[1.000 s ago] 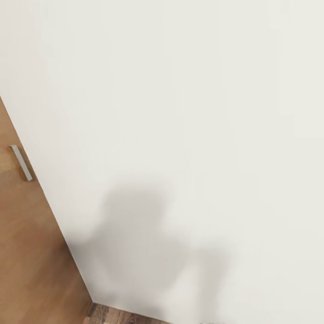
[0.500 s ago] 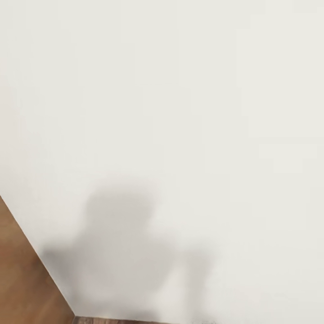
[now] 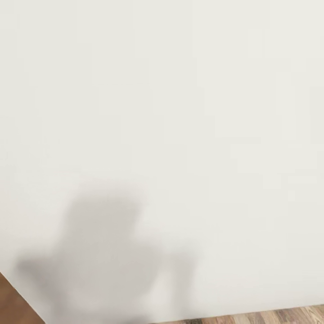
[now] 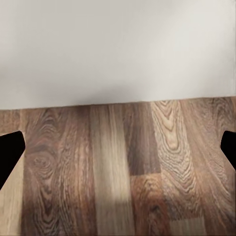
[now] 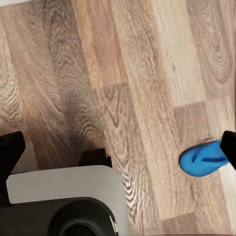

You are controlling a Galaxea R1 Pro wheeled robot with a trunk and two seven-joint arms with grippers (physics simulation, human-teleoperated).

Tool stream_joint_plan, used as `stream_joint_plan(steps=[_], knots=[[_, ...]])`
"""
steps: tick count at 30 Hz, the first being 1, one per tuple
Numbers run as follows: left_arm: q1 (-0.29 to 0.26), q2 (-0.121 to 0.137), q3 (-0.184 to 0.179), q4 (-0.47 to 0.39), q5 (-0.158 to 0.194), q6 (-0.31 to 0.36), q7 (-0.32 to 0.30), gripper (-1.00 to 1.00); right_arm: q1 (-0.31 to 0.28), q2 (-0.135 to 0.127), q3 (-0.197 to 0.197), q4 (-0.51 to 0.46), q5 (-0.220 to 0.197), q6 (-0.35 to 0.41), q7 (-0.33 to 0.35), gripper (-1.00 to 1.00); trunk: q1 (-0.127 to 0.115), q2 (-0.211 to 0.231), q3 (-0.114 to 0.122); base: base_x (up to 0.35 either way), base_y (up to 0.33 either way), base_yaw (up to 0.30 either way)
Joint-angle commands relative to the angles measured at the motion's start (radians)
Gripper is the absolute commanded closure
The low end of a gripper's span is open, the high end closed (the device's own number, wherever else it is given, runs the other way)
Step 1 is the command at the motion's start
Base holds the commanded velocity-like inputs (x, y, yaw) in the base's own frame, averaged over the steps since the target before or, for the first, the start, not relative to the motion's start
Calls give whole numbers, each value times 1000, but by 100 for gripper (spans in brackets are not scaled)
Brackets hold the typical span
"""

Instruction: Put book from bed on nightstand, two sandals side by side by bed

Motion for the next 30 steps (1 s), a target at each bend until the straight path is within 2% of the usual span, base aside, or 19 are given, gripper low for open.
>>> stream_joint_plan(steps=[1,30], knots=[[1,0,-1,-1,-1,-1,0,-100,-1,0,-1,1,-5,-4,0,-100,0,0,-1,0,0,-284],[1,0,-1,-1,-1,-1,0,-100,-1,0,-1,2,-5,-4,0,-100,0,0,-1,0,0,-284]])
